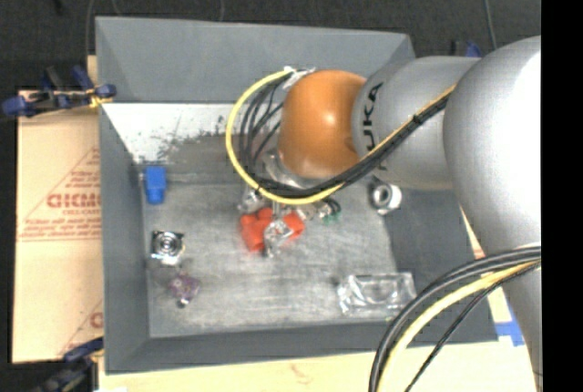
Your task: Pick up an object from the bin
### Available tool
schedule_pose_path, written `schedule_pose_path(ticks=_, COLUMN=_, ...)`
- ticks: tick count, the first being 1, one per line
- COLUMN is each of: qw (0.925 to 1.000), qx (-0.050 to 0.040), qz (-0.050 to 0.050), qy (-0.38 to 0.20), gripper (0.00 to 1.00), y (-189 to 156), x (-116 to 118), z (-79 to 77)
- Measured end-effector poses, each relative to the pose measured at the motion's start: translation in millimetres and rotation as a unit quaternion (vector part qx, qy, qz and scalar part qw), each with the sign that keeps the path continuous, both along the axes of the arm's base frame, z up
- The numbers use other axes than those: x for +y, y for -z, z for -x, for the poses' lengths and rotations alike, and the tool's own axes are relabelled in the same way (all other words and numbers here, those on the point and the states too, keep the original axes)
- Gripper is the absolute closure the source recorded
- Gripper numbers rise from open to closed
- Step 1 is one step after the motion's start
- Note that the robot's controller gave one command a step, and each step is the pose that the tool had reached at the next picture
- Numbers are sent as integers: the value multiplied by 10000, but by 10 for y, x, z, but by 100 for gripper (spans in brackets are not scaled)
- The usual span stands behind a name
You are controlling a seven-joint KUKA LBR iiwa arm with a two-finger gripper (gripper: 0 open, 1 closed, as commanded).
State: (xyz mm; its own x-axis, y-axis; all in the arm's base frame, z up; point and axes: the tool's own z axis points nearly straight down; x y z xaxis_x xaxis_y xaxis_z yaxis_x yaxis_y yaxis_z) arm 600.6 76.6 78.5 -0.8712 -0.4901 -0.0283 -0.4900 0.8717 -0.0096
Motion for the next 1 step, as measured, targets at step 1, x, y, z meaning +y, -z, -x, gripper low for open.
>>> schedule_pose_path(ticks=1, qw=9996, qx=82, qz=34, qy=-284, gripper=100, y=-1550, x=13, z=-164)
